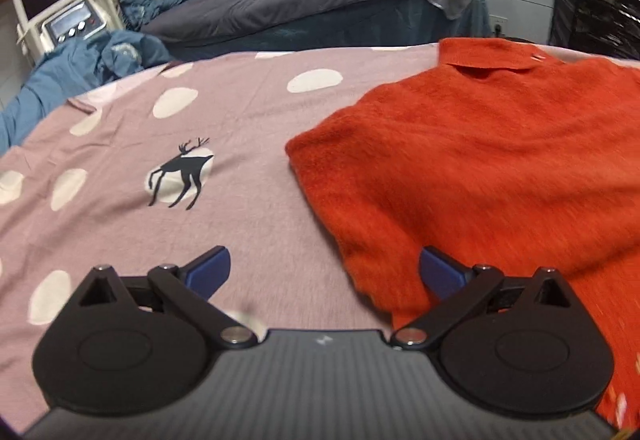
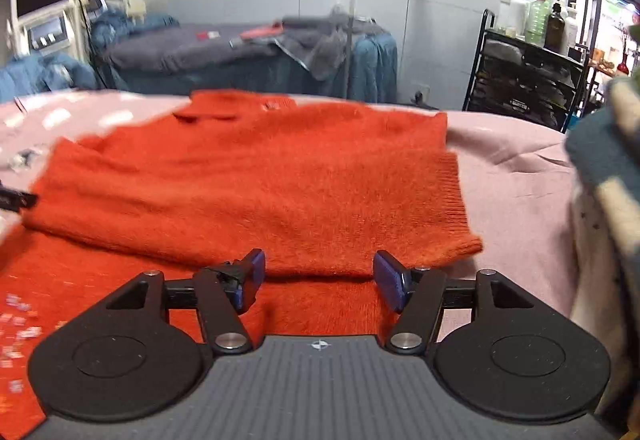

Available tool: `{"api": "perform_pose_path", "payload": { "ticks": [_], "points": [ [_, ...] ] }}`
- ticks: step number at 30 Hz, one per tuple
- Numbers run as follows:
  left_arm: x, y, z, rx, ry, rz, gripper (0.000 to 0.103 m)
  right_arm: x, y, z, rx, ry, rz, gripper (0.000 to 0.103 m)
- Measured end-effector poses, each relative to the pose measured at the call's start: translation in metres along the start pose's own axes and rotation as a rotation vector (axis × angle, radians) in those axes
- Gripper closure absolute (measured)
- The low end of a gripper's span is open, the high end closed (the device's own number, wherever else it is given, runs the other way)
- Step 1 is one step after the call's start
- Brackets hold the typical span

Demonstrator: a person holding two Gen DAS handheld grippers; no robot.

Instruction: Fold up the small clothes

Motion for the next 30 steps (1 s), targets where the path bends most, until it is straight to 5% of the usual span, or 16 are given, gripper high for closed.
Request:
{"api": "perform_pose_path", "payload": {
  "ticks": [5,18,22,30],
  "points": [
    [-0.028,-0.04,-0.011,-0.015,0.083,0.011,0.0,-0.023,-0.052,0.004,0.052,-0.003,-0.008,0.0],
    [-0.104,-0.092,-0.019,-0.087,0.002,0.138,0.0,-0.092,-0.115,-0.035,-0.007,0.073,0.093,0.0],
    [-0.124,-0.106,-0.029,-0.19,-0.067,0.148,0.0,-0.107,-0.123,-0.033,-0.008,0.063,0.113,0.0],
    [-0.155,-0.126,-0.036,-0.35,0.014,0.181,0.0,-0.116,-0.138,-0.043,-0.003,0.076,0.11,0.0]
  ]
}}
Point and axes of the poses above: each gripper's, at about its wrist camera, not at the fingertips, and y roughly the way its jaws point, z to its left, x to its top, the point moved 8 cm from there along y, roughly the way its jaws point, and after that the axes turned 1 degree about -x, right-handed, at the moved point
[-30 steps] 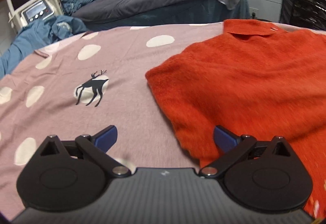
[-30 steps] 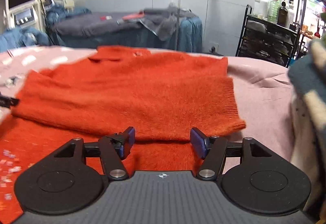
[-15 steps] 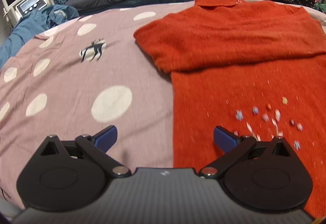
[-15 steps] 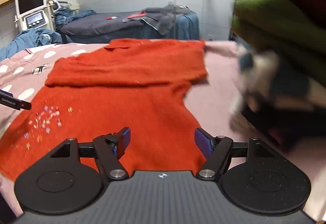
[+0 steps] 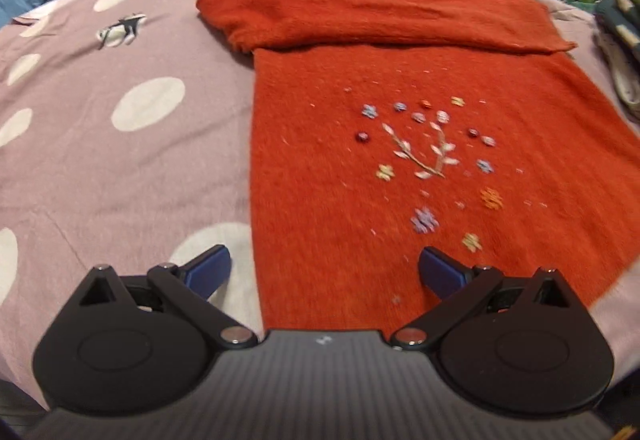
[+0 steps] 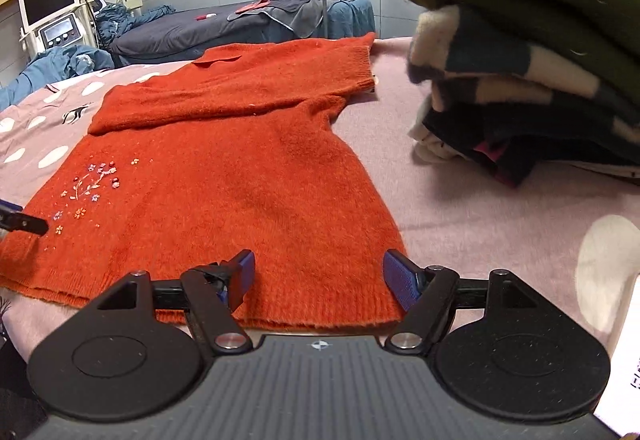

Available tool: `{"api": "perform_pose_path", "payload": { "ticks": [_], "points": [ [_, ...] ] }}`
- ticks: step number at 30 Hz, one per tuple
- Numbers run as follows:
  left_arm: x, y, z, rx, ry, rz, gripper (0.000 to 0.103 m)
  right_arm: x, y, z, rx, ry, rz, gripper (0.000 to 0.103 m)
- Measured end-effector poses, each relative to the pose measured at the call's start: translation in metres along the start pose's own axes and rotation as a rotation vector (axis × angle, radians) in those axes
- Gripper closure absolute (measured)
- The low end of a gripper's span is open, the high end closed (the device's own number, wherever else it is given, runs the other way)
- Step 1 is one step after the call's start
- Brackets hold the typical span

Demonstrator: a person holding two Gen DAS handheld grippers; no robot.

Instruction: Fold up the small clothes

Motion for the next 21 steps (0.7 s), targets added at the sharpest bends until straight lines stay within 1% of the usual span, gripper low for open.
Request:
{"api": "perform_pose_path", "payload": {
  "ticks": [2,5,7,9,12,15,16,17,20,21],
  "points": [
    [-0.002,-0.005,0.001,-0.047,-0.005,0.007,0.0,0.001,-0.003,-0.006,-0.014,0.016,-0.001,0.0],
    [0.001,-0.007,0.007,-0.089,-0.031,-0.011,0.0,0.003,-0.002,-0.014,-0.047,0.027,0.01,0.0],
    [0.002,-0.004,0.008,-0.083,-0.009,-0.006,0.0,0.006,-0.001,-0.019,-0.062,0.034,0.011,0.0],
    [0.002,-0.002,0.004,-0.068,0.028,0.002,0.001,0.006,0.004,-0.023,-0.064,0.044,0.034,0.0],
    [-0.006,0.0,-0.004,-0.018,0.108,0.014,0.002,0.004,0.006,-0.025,-0.06,0.057,0.048,0.0],
    [-0.014,-0.002,-0.011,-0.013,0.127,0.029,0.003,0.001,0.005,-0.022,-0.04,0.043,0.058,0.0],
    [-0.016,-0.004,-0.013,-0.015,0.122,0.04,0.006,0.0,0.005,-0.021,-0.033,0.041,0.061,0.001],
    [-0.017,-0.005,-0.015,-0.025,0.115,0.056,0.007,0.0,0.005,-0.02,-0.028,0.04,0.064,0.004],
    [-0.017,-0.009,-0.023,-0.097,0.115,0.121,0.014,-0.001,0.004,-0.018,-0.005,0.032,0.073,0.016],
    [-0.017,-0.01,-0.025,-0.113,0.126,0.139,0.021,-0.002,0.003,-0.018,0.008,0.038,0.074,0.017]
  ]
}}
Point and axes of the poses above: each gripper's, at about its wrist camera, not at the fingertips, and y roughly the way its jaws point, z to its left, x to its top, the point moved 8 cm from there along y, roughly the way its jaws point, and after that the axes turned 1 degree about -x, right-handed, at the moved point
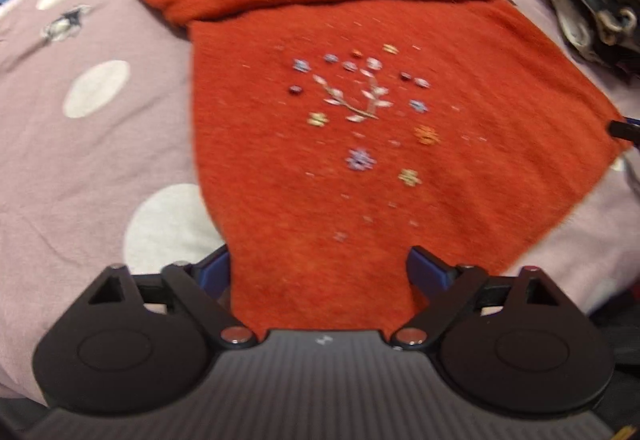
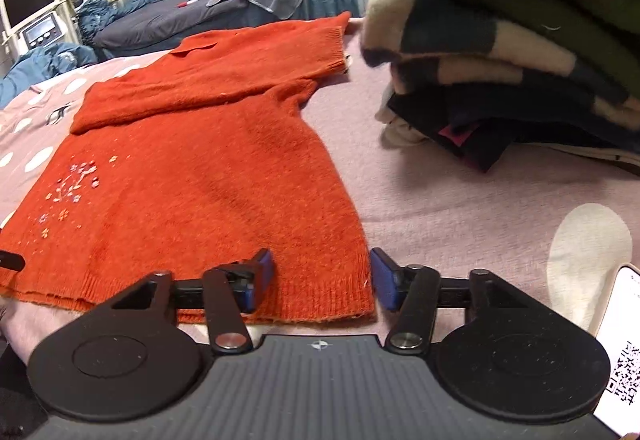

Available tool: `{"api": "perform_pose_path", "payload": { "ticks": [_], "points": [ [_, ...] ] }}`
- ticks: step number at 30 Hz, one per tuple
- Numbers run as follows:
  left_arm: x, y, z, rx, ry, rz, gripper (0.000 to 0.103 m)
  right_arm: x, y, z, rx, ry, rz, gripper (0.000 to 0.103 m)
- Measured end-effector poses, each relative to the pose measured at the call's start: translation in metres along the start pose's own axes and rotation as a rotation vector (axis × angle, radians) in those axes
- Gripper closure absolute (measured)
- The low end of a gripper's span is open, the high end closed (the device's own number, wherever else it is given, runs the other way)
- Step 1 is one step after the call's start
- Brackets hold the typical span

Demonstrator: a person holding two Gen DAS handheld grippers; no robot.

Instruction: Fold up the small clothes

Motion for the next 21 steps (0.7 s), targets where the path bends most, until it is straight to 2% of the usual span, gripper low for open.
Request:
{"api": "perform_pose_path", "payload": {
  "ticks": [2,3,4,5,6,8,11,15,18,21],
  "points": [
    [0.0,-0.001,-0.001,-0.014,0.029,0.033,0.031,-0.002,-0.002,0.0,0.017,0.004,0.003,0.021],
    [0.0,-0.003,0.0,-0.011,0.043,0.043,0.044,-0.003,-0.004,0.001,0.022,0.002,0.008,0.023],
    [0.0,-0.006,0.003,-0.008,0.043,0.051,0.059,-0.003,-0.005,0.001,0.029,0.003,0.013,0.03],
    [0.0,-0.009,0.006,-0.028,0.02,0.06,0.069,-0.004,-0.006,0.002,0.036,0.003,0.016,0.039],
    [0.0,-0.011,0.008,-0.08,-0.02,0.075,0.095,-0.005,-0.007,0.004,0.045,0.001,0.022,0.046],
    [-0.001,-0.014,0.008,-0.192,-0.085,0.084,0.096,-0.007,-0.008,0.01,0.064,-0.015,0.035,0.075],
    [-0.004,-0.005,0.006,-0.136,-0.029,0.066,0.096,-0.007,-0.007,0.016,0.064,-0.024,0.034,0.081],
    [0.007,-0.01,0.012,-0.199,-0.122,-0.023,0.096,-0.004,-0.006,0.017,0.094,0.019,0.025,0.083],
    [0.024,-0.015,0.015,-0.21,-0.156,-0.129,0.096,0.008,-0.006,0.018,0.159,0.094,-0.004,0.084],
    [0.051,-0.016,0.019,-0.218,-0.216,-0.219,0.096,0.031,0.0,0.028,0.191,0.094,-0.062,0.085]
  ]
}}
Point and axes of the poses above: each gripper's, at about its wrist camera, not at the fingertips, and y roughly the way its jaws point, z to its left, x to its top, the point moved 8 cm from there along y, roughly the way its jaws point, and after that the axes turned 1 degree about -x, right-handed, at the moved point
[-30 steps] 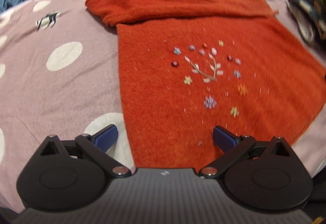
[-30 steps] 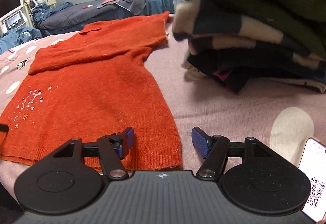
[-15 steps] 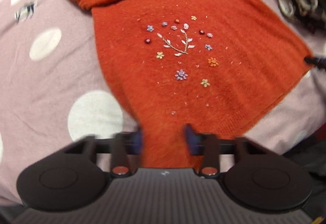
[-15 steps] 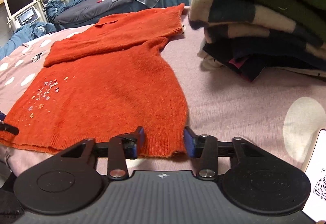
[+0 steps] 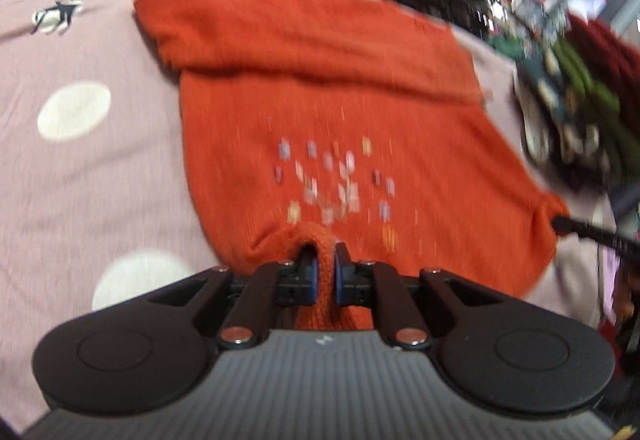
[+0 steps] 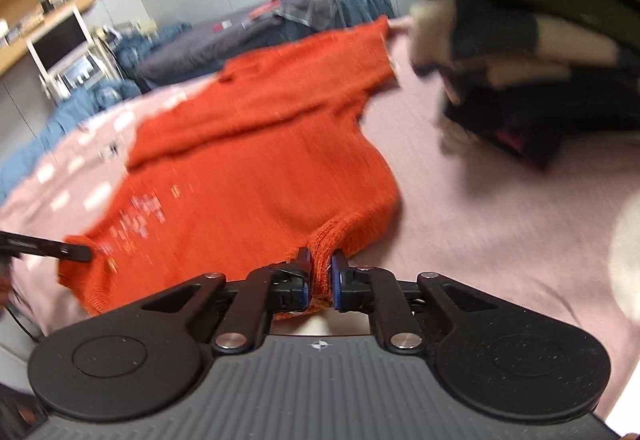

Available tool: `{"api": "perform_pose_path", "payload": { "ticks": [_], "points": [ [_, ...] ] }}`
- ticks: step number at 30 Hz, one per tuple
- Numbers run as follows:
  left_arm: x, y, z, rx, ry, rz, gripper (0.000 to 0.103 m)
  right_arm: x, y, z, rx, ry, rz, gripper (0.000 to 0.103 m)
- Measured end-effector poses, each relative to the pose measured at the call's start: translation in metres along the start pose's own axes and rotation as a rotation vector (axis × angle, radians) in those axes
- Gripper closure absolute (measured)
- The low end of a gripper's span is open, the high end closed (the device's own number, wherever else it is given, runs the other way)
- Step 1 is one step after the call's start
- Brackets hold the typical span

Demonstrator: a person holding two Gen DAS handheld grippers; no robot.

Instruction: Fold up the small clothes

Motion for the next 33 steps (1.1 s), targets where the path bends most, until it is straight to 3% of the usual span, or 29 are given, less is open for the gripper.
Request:
{"api": "perform_pose_path", "payload": {
  "ticks": [2,7,11,14,16,20,26,30,31,32,33],
  "points": [
    [0.025,0.003,0.004,-0.025,-0.037,-0.083,0.096,0.022,0.011,0.011,0.0,-0.05,-0.053,0.085],
    [0.108,0.023,0.025,0.012,-0.097,-0.255,0.096,0.091,0.062,0.035,-0.087,-0.169,-0.187,0.085],
    [0.18,0.047,0.041,0.078,-0.096,-0.335,0.096,0.153,0.111,0.028,-0.17,-0.134,-0.267,0.086],
    [0.232,0.063,0.062,0.169,-0.109,-0.381,0.096,0.198,0.148,0.008,-0.258,-0.068,-0.306,0.085],
    [0.262,0.076,0.072,0.206,-0.085,-0.384,0.095,0.22,0.173,-0.002,-0.295,-0.037,-0.314,0.085],
    [0.306,0.114,0.091,0.235,-0.095,-0.344,0.095,0.248,0.215,-0.004,-0.357,-0.093,-0.309,0.086],
    [0.315,0.165,0.133,0.239,-0.25,-0.271,0.094,0.254,0.265,-0.019,-0.398,-0.042,-0.235,0.083],
    [0.316,0.176,0.15,0.225,-0.295,-0.248,0.094,0.26,0.28,-0.02,-0.449,-0.128,-0.226,0.079],
    [0.318,0.176,0.153,0.22,-0.307,-0.237,0.092,0.262,0.278,-0.021,-0.464,-0.132,-0.246,0.069],
    [0.318,0.176,0.155,0.208,-0.327,-0.226,0.09,0.264,0.274,-0.024,-0.481,-0.118,-0.278,0.05],
    [0.319,0.174,0.156,0.2,-0.348,-0.225,0.078,0.264,0.267,-0.025,-0.485,-0.094,-0.308,0.037]
  ]
}}
Point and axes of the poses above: each gripper's, at about its wrist camera, not at the fingertips, and y roughly the way its jaws point, z to its left, x to its top, the point moved 8 cm from there along y, roughly the way its jaws point, and after that the axes turned 1 degree about -x, right-handed, at the moved point
